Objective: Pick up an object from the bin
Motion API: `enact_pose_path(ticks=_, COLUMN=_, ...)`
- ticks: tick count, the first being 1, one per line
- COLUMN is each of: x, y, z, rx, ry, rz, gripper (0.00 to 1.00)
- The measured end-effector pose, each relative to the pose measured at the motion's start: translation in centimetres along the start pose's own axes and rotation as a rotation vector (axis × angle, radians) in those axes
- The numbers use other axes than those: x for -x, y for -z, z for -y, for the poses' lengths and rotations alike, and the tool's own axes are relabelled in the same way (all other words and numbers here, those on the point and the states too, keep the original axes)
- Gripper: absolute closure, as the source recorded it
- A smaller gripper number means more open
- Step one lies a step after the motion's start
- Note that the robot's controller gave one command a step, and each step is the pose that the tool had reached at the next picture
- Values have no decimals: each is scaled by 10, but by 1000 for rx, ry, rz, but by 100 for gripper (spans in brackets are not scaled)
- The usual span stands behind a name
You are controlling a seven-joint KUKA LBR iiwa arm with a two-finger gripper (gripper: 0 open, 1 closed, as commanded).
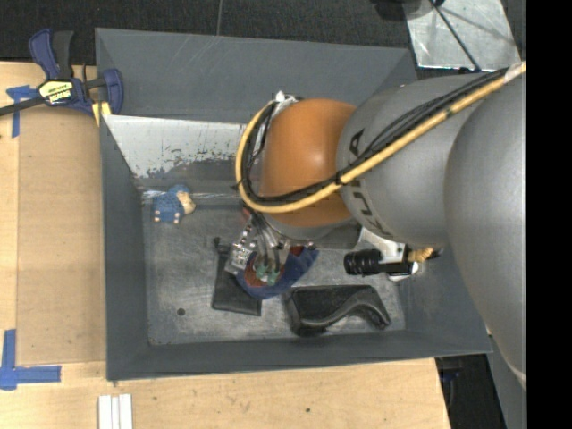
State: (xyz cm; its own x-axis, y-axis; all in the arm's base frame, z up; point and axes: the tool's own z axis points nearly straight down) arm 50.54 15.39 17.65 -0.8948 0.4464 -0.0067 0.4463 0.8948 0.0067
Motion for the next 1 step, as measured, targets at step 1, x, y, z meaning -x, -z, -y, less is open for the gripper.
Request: enact_pose_path(ticks=1, x=6, y=-42, z=24, rx=-9, ry=-136, rz=-7, gripper=100)
